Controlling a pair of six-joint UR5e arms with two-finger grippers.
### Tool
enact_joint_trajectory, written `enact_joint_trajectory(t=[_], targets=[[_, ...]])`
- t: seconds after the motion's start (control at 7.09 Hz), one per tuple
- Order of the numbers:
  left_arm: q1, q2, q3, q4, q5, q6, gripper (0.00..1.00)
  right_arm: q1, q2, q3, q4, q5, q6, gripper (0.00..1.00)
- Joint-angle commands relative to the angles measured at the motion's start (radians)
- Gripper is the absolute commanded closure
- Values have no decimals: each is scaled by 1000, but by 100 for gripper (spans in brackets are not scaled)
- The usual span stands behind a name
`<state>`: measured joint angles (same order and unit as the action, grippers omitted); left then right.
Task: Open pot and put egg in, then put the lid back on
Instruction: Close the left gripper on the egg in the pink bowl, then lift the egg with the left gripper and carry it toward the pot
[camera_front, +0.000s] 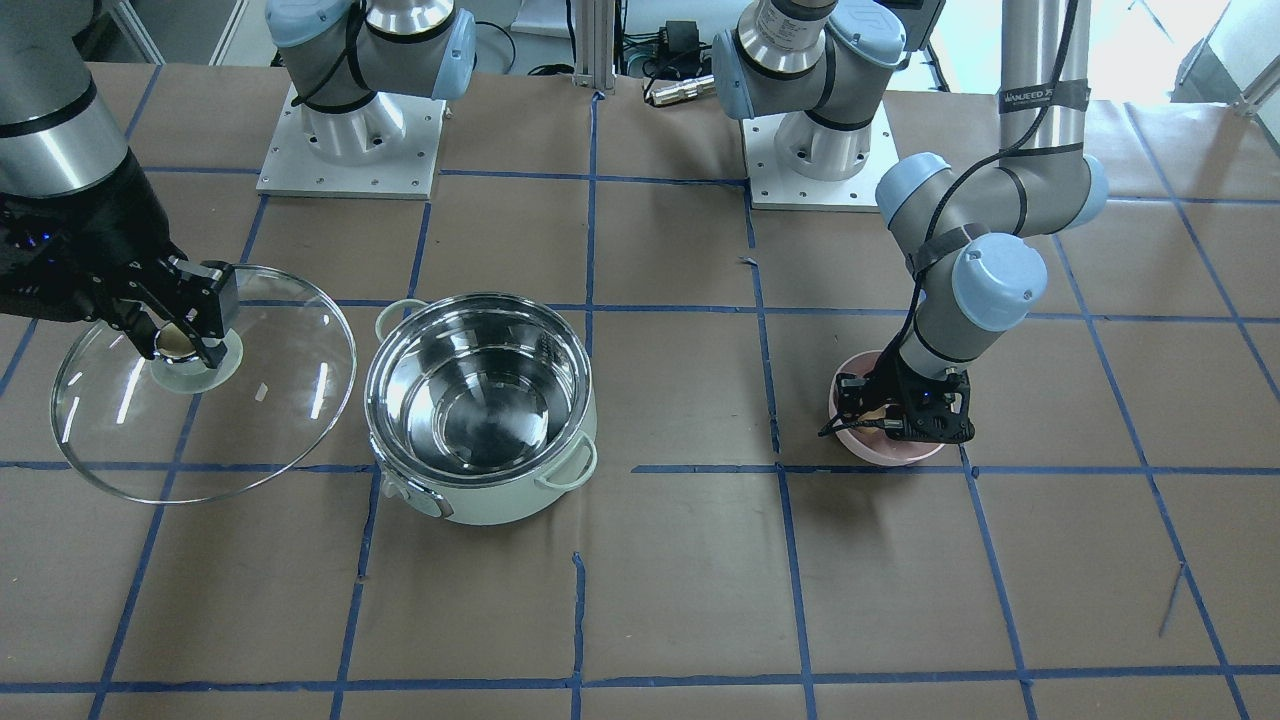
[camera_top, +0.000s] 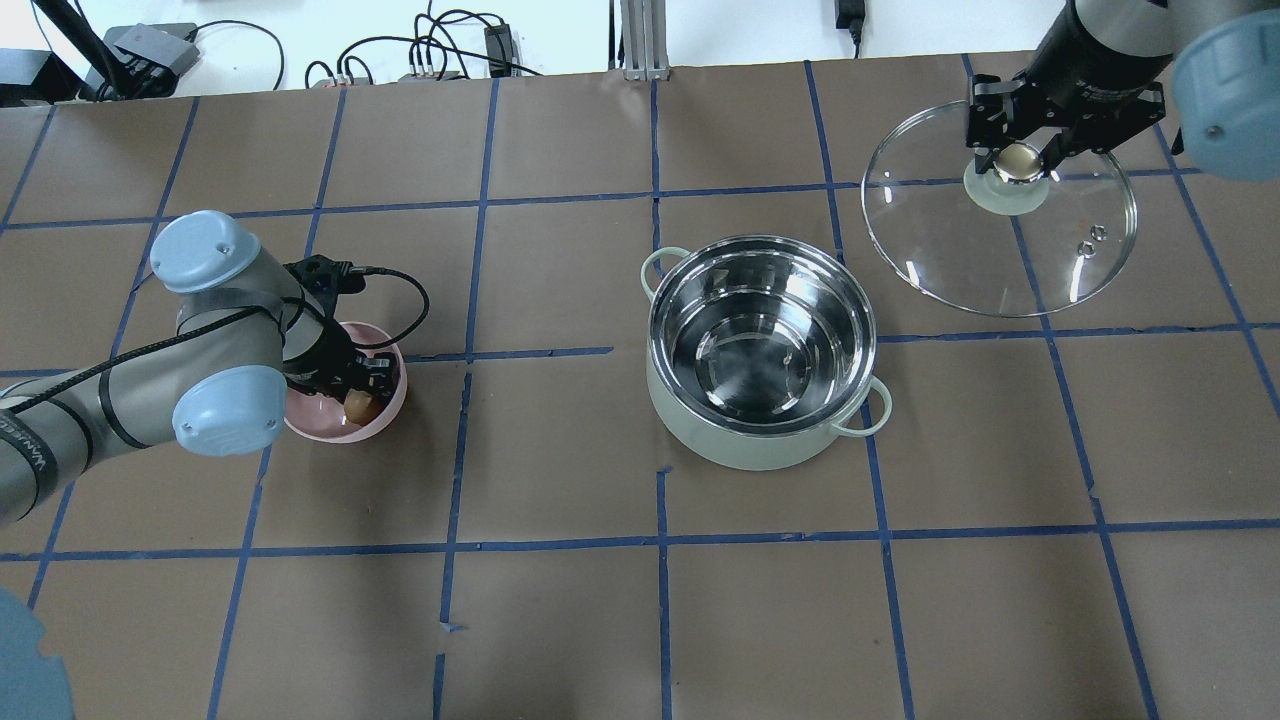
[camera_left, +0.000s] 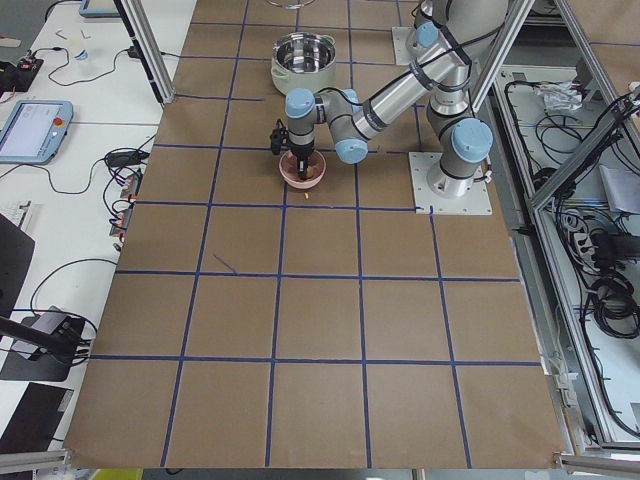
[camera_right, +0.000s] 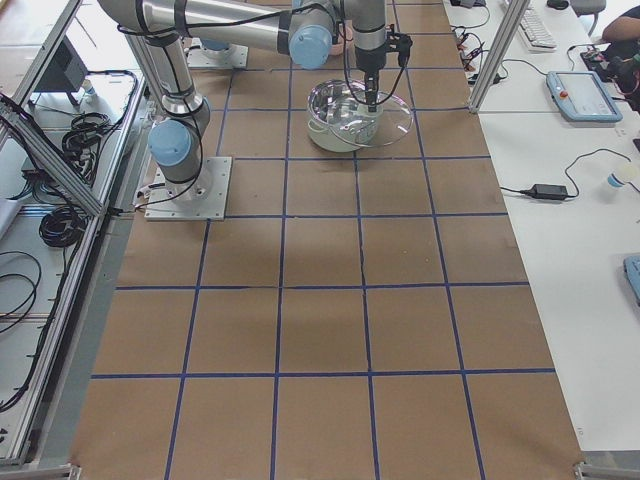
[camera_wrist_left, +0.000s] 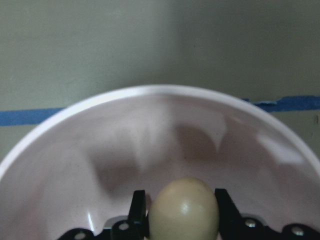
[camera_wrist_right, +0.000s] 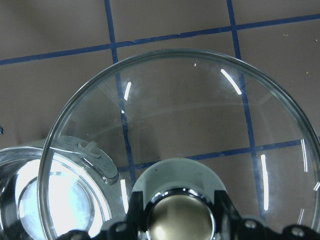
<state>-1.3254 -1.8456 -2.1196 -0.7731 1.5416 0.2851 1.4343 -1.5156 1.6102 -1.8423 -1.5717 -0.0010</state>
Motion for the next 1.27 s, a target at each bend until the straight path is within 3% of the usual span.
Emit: enact_joint_trajectory(t=[0.0,0.42,0.85,1.13], targets=[[0,6,6,0,0,8,83,0,0,0,0,18,1,61],[0,57,41,-41,8,3,83,0,0,1,0,18,1,61],[-52,132,221,-358,-33,-84,83,0,0,1,0,18,1,61],[-150,129,349,-455,-110,-254,83,0,0,1,0,18,1,61]])
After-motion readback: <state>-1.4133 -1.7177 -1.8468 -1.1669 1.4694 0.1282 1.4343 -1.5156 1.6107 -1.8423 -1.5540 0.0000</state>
